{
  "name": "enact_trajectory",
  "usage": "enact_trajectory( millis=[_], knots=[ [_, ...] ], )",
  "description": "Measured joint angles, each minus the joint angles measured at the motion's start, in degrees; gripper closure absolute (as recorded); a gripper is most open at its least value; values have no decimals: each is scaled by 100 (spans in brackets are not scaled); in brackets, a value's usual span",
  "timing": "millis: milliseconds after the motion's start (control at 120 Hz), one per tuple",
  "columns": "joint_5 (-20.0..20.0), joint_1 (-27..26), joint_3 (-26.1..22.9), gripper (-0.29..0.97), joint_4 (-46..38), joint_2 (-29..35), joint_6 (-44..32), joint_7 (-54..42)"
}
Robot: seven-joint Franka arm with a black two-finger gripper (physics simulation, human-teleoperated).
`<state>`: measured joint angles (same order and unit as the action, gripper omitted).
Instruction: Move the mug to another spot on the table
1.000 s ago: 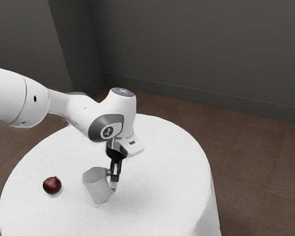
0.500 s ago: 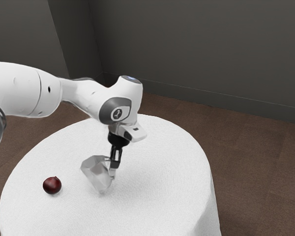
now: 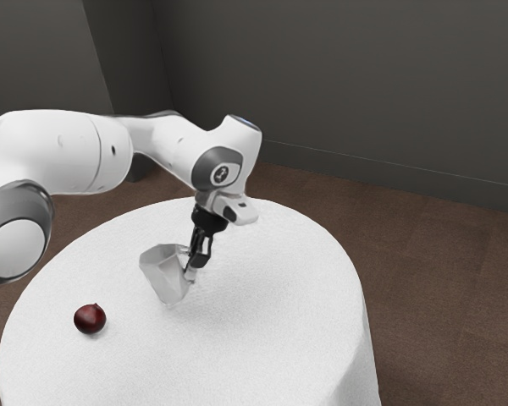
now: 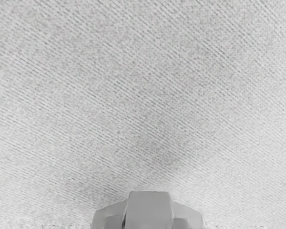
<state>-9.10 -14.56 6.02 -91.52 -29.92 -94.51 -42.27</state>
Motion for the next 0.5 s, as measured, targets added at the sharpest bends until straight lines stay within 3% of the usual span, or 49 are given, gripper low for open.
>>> enact_trajectory(
  millis=[225, 500],
  knots=[
    [-320, 273, -31, 75, 606, -456, 198, -42],
    [-426, 419, -44, 75, 982, -794, 259, -153]
  ],
)
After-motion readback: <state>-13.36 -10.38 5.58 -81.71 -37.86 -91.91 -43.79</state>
